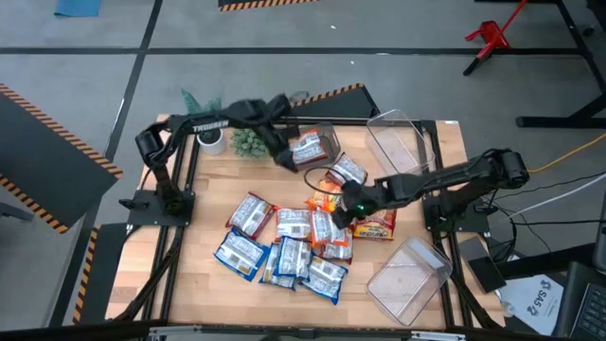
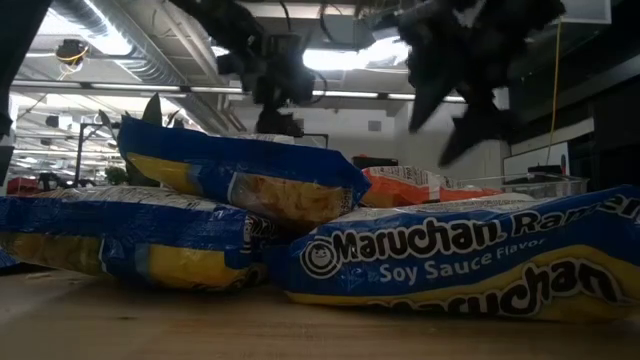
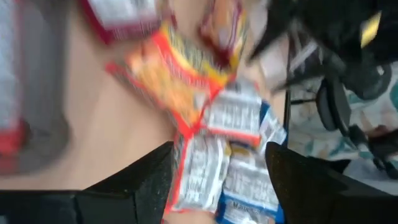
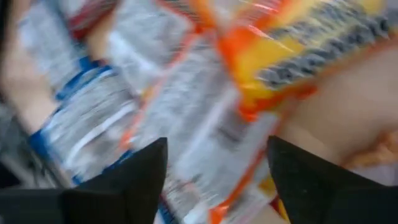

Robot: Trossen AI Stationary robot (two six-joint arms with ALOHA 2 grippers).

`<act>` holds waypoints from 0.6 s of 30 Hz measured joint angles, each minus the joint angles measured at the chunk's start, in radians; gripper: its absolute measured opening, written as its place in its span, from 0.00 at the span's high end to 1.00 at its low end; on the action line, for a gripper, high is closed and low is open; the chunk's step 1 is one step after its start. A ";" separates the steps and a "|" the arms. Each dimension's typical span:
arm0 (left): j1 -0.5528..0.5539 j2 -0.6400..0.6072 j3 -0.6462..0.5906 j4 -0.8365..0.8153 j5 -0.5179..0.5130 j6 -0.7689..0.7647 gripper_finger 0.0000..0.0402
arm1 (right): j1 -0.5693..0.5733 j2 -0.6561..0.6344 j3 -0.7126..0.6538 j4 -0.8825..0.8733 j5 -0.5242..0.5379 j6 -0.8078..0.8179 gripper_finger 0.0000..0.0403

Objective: Sort Maruchan noodles
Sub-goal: Put the orange noodle pack into the black bin

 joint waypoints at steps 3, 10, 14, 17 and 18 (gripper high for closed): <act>-0.036 -0.026 -0.114 0.109 -0.037 -0.067 0.38 | 0.023 0.000 -0.036 0.011 0.098 0.102 0.29; -0.117 -0.036 -0.313 0.436 -0.139 -0.331 0.38 | 0.035 0.000 -0.042 0.066 0.235 0.241 0.25; -0.159 -0.036 -0.393 0.643 -0.208 -0.488 0.38 | 0.036 0.000 -0.042 0.063 0.297 0.320 0.25; -0.177 -0.036 -0.442 0.734 -0.263 -0.577 0.38 | 0.036 0.000 -0.042 0.064 0.336 0.363 0.25; -0.182 -0.036 -0.457 0.761 -0.282 -0.604 0.38 | 0.035 0.000 -0.043 0.062 0.348 0.378 0.25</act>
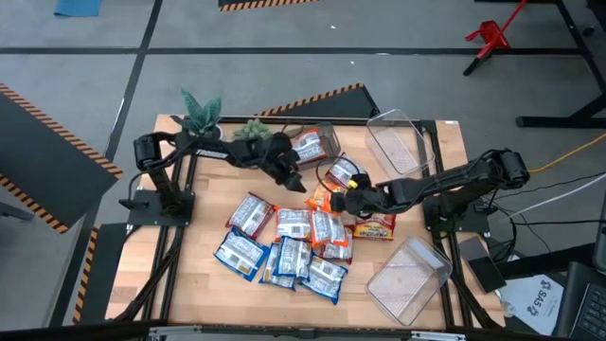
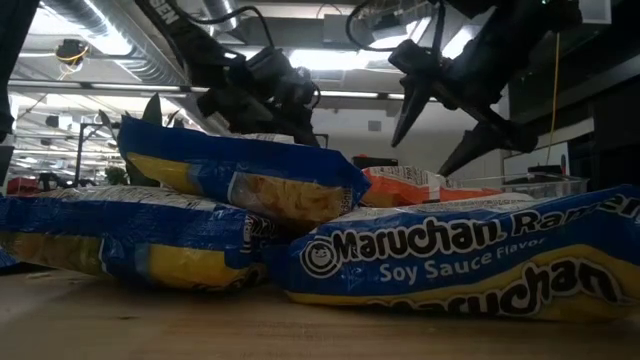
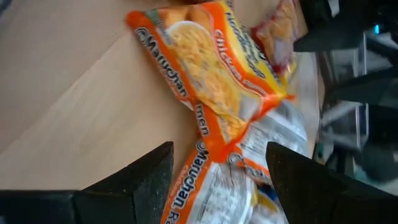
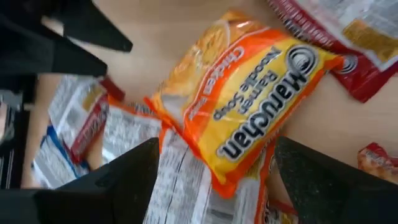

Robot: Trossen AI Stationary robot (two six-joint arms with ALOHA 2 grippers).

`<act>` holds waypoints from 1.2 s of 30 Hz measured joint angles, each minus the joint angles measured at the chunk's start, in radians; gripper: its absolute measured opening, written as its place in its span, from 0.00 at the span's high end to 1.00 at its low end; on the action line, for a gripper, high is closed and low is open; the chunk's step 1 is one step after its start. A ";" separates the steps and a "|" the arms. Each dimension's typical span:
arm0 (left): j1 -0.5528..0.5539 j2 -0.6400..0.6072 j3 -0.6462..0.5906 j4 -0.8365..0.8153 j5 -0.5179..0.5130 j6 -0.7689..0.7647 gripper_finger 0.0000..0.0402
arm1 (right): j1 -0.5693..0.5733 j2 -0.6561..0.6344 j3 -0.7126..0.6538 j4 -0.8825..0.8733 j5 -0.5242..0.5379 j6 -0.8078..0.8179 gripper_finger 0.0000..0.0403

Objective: Sort Maruchan noodles
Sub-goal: Put the orange noodle pack into the black bin

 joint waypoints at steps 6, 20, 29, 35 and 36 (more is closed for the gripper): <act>-0.013 0.000 -0.062 0.153 -0.076 -0.109 0.38 | 0.000 0.000 -0.108 0.153 0.051 0.151 0.25; -0.027 0.160 -0.067 0.348 -0.023 -0.265 0.38 | -0.029 0.030 -0.260 0.411 0.090 0.282 0.25; -0.044 0.179 -0.067 0.405 -0.050 -0.307 0.38 | -0.051 0.136 -0.257 0.540 0.056 0.296 0.25; -0.074 0.180 -0.067 0.395 -0.058 -0.313 0.38 | -0.085 0.146 -0.257 0.604 0.020 0.236 0.25; -0.078 0.180 -0.067 0.395 -0.062 -0.314 0.38 | -0.094 0.147 -0.257 0.607 0.010 0.222 0.25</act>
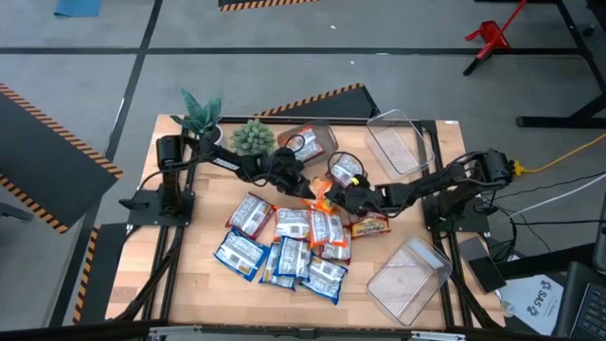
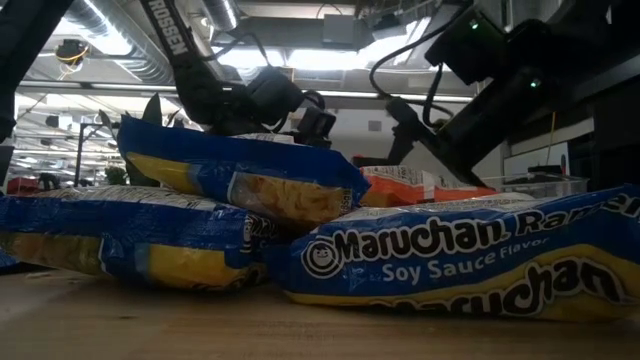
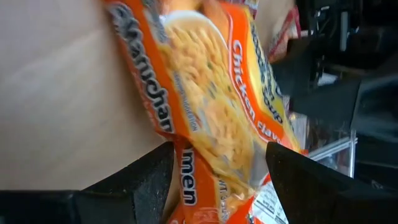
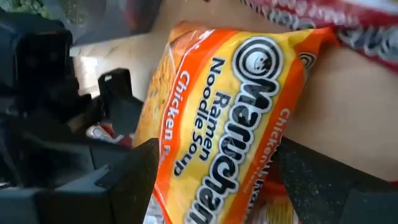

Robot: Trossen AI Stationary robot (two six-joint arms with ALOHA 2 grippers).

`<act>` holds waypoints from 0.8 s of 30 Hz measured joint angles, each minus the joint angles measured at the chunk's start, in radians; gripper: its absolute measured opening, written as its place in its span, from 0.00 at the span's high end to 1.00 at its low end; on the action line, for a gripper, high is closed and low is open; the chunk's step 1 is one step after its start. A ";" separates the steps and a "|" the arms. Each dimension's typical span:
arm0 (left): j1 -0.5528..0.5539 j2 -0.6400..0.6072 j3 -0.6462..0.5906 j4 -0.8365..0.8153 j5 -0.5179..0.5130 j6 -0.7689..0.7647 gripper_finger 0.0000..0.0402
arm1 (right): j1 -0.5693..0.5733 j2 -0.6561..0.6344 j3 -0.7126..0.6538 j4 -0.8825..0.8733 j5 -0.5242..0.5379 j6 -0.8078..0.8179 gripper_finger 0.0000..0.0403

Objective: Sort Maruchan noodles
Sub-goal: Put the orange noodle pack into the black bin

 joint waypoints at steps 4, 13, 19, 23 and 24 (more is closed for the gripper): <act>-0.003 0.000 0.000 0.003 0.000 -0.004 0.38 | -0.013 0.001 -0.001 0.003 -0.032 -0.031 0.25; -0.011 0.002 -0.002 0.054 0.058 -0.022 0.39 | -0.011 0.005 0.022 -0.014 -0.059 -0.091 0.25; -0.011 0.002 -0.002 0.055 0.064 -0.030 0.51 | -0.011 0.005 0.038 -0.010 -0.068 -0.112 0.25; -0.019 0.002 -0.002 0.055 0.065 -0.032 0.63 | -0.011 0.004 0.039 -0.004 -0.099 -0.132 0.25; -0.023 0.002 -0.002 0.055 0.066 -0.033 0.66 | -0.010 0.004 0.039 -0.003 -0.104 -0.133 0.25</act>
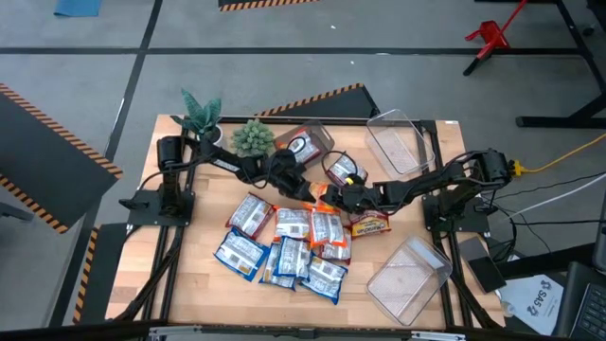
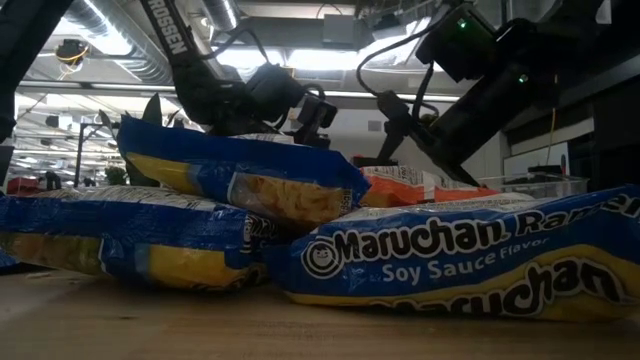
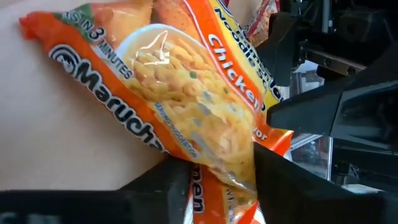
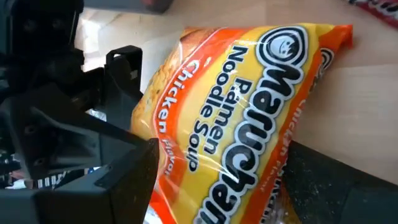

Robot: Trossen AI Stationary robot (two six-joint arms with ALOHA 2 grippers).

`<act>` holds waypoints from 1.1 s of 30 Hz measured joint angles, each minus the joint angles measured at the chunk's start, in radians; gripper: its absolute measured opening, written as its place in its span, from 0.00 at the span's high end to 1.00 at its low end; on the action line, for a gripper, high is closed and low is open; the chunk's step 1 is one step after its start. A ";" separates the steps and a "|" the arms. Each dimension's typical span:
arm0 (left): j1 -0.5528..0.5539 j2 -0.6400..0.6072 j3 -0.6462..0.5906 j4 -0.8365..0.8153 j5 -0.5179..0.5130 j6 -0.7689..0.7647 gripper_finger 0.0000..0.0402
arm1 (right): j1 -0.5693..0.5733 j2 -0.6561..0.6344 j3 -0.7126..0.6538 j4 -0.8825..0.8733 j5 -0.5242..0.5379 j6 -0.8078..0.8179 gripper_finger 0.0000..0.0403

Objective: Sort Maruchan noodles
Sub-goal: Put the orange noodle pack into the black bin

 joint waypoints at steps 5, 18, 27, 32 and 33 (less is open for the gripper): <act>-0.007 0.000 0.000 0.018 0.052 -0.020 0.80 | 0.000 0.000 0.001 0.008 -0.023 -0.008 0.25; -0.006 -0.031 0.000 0.072 0.157 -0.106 0.97 | 0.000 -0.010 0.002 0.059 -0.077 -0.057 0.25; 0.000 -0.093 0.001 0.070 0.185 -0.148 0.99 | 0.000 -0.106 0.002 0.067 -0.102 -0.129 0.25; 0.016 -0.140 0.002 0.059 0.178 -0.154 0.99 | 0.000 -0.189 0.003 -0.012 -0.099 -0.150 0.25; 0.020 -0.153 0.002 0.046 0.176 -0.155 0.99 | 0.000 -0.201 0.003 -0.045 -0.098 -0.154 0.25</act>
